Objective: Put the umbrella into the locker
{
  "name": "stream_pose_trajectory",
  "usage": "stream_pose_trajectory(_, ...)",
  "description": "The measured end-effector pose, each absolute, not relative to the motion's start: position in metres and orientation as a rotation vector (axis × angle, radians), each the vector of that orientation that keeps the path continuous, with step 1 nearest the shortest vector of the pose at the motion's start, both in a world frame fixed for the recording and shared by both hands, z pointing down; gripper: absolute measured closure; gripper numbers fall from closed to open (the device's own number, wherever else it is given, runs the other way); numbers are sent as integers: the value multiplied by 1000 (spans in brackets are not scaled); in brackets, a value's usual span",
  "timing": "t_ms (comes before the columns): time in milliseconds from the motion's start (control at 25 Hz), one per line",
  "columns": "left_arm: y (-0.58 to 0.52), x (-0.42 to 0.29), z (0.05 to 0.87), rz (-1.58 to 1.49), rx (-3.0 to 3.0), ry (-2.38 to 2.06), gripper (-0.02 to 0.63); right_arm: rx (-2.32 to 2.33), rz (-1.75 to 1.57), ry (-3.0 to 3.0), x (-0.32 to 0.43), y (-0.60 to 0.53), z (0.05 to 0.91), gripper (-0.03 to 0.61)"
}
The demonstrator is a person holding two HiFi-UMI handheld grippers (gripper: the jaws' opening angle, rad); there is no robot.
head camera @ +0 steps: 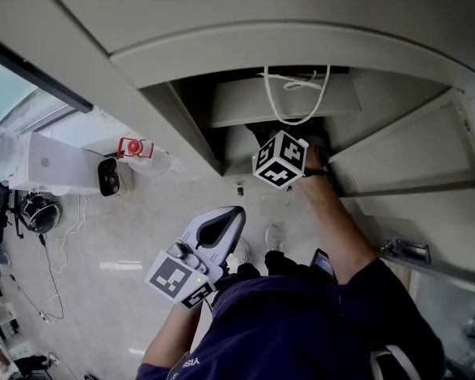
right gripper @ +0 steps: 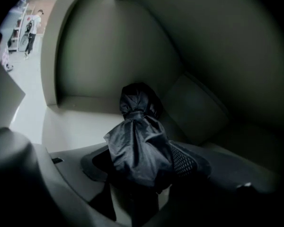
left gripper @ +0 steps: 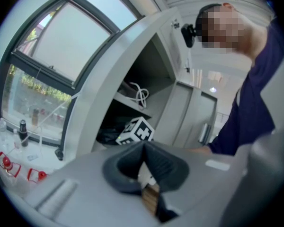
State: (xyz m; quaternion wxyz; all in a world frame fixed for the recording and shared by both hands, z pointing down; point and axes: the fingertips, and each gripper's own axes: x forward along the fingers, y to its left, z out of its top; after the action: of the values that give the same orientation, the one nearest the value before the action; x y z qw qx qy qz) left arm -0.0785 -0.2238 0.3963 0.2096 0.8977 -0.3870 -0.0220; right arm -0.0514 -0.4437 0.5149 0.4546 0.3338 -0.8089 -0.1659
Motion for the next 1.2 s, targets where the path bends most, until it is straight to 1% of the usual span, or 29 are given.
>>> stream_pose_trajectory(200, -214, -83, 394, -64, 2506, -1074, 611, 829, -373, -2052, -52, -426, 501, 282)
stream_pose_trajectory(560, -192, -99, 385, -85, 2529, -1073, 611, 935, -236, -2264, -52, -362, 444, 284)
stream_pose_trajectory(880, -178, -113, 371, -104, 2577, -1074, 611, 960, 28, -2571, -43, -281, 392, 290)
stream_pose_trajectory(920, -176, -114, 369, -105, 2584, -1071, 611, 962, 49, -2603, -42, -273, 385, 307)
stream_pose_trajectory(1080, -167, -117, 359, -114, 2616, -1058, 611, 990, 156, -2717, -36, -248, 361, 440)
stream_pose_trajectory(1200, -160, -118, 352, -124, 2639, -1051, 611, 1004, 247, -2796, -32, -234, 350, 517)
